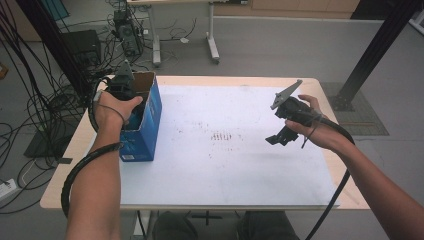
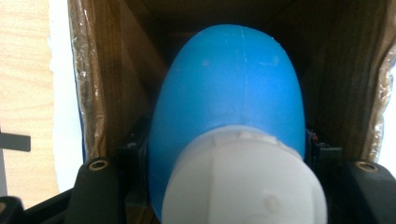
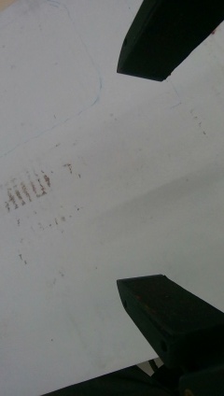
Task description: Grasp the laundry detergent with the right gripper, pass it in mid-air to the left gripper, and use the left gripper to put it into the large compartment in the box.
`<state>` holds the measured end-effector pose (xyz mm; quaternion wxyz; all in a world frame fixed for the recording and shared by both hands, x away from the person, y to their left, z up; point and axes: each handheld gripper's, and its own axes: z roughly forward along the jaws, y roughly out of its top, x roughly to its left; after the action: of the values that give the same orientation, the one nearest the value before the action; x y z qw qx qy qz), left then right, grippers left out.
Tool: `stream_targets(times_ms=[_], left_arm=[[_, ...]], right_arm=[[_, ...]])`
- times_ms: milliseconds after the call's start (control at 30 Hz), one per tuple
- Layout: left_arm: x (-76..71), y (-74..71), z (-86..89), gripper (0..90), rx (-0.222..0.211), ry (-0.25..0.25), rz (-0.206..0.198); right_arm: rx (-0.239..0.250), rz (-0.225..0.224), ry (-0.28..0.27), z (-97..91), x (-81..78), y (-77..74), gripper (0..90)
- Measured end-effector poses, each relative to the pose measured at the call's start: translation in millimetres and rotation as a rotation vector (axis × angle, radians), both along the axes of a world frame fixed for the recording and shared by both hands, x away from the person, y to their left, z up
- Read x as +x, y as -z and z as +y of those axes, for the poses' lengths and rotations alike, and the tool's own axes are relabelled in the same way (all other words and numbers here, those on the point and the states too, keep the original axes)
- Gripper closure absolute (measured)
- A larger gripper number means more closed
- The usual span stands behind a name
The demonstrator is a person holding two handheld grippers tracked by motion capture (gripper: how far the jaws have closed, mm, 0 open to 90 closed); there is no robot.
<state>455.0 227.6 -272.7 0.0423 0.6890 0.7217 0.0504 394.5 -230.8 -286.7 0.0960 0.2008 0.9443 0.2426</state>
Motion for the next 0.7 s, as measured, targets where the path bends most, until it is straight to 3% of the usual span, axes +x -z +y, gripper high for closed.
stream_targets(times_ms=[700], left_arm=[[1.1, 0.5, -0.3, 36.1, 0.005, -0.002, 0.004]], right_arm=[[-0.004, -0.003, 0.008, -2.4, 0.2, -3.1, 0.4]])
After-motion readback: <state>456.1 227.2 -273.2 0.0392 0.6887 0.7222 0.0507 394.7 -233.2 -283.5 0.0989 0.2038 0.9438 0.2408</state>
